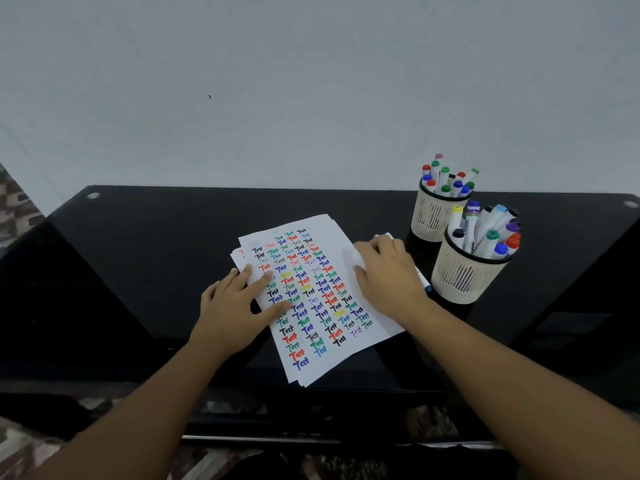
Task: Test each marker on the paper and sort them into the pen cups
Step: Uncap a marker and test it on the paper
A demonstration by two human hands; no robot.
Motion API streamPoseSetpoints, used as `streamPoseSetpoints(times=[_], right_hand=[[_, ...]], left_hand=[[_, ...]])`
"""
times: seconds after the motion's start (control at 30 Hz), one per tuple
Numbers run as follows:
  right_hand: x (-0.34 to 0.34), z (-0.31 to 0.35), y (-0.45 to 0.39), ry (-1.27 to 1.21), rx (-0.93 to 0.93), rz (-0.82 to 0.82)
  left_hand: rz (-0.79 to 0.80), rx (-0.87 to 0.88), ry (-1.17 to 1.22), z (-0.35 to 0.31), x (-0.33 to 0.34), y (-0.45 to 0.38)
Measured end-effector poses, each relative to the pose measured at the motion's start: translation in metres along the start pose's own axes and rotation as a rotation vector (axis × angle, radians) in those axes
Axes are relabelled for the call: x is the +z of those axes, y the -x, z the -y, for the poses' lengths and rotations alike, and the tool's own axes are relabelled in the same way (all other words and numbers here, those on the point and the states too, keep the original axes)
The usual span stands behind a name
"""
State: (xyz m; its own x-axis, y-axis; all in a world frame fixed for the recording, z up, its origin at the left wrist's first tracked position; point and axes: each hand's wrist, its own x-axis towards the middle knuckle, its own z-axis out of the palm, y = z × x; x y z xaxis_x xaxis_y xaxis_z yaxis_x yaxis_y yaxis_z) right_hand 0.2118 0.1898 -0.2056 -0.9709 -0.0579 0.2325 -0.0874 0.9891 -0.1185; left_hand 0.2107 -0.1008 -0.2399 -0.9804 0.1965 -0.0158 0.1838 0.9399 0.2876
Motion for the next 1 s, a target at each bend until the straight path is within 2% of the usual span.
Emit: streamPoseSetpoints(times=[0.07, 0.23, 0.43, 0.6, 0.77, 1.0], right_hand=[[-0.002, -0.011, -0.003, 0.030, 0.089, 0.024], [0.003, -0.029, -0.007, 0.011, 0.232, 0.202], [0.008, -0.026, -0.013, -0.082, 0.271, 0.123], [0.006, -0.028, -0.024, -0.195, 0.402, 0.217], [0.002, -0.030, -0.031, -0.164, 0.415, 0.298], [0.005, -0.036, -0.029, -0.063, 0.328, 0.239]], left_hand=[[-0.005, -0.002, 0.005, -0.001, 0.000, 0.001], [-0.011, -0.001, -0.007, -0.001, 0.000, 0.000], [-0.007, -0.005, 0.002, -0.002, -0.001, 0.000], [-0.006, -0.007, 0.021, -0.002, -0.001, 0.001], [-0.010, -0.006, 0.017, -0.003, -0.002, 0.002], [-0.007, -0.005, 0.003, -0.002, -0.002, 0.002]])
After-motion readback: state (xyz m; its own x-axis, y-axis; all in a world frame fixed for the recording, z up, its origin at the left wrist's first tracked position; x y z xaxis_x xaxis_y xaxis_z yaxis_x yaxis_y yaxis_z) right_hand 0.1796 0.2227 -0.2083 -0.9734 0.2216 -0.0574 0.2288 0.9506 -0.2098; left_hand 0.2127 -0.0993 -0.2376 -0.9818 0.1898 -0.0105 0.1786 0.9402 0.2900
